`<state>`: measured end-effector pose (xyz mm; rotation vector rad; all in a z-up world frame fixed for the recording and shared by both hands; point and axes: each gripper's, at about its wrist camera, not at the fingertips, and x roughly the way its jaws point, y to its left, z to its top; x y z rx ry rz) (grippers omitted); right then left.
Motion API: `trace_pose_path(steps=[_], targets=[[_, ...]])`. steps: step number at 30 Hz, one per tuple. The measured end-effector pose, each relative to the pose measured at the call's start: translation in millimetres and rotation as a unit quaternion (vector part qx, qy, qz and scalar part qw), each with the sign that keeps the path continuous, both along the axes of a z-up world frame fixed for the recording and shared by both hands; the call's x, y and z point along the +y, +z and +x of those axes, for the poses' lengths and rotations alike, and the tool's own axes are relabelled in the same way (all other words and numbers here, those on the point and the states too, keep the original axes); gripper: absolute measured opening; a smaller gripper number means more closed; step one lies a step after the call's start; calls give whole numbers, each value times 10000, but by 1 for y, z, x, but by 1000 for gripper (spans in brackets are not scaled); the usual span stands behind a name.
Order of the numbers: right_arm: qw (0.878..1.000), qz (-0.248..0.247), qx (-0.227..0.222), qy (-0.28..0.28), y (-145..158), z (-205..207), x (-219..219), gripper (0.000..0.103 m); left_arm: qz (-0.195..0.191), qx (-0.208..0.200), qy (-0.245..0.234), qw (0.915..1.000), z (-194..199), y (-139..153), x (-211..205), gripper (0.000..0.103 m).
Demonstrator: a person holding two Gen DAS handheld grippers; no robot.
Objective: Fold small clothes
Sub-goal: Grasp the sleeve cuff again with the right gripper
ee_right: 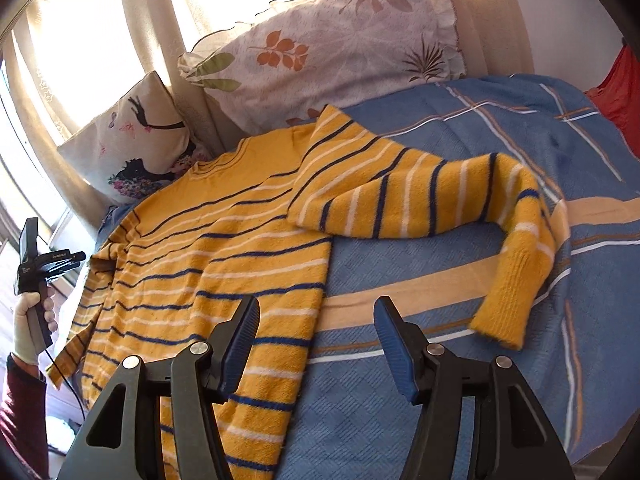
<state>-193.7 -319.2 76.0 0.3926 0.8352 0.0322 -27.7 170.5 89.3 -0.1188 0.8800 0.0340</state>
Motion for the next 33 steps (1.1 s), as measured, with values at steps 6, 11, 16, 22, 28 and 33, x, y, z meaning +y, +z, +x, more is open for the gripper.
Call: trace_pose_path(steps=[6,11,16,22,28,33], targets=[[9961,587,353,548,-25,-15,22,66,-683,180,-699,9950,-101,-21,-27,43],[9940,763,224,756,-26,-35,35,67,-816,362,-1261,9880,-157,-56,-67,44],[9927,589,97,1045,-26,-51,55,51,-208,242,-1251,9916,-179,-73,-93,45],[9947,399,7,948,-16,-75,38,16,62,286,-734,9969,-198,-55,-60,6],[9993,-128,-145,-319,3,-88,-40,39,-607,-147,-51,9980,-213,-31,3,29],[9928,-391,-391,-1066,14,-70,-89,76,-720,-278,-218,9968,-203,-25,-12,35]])
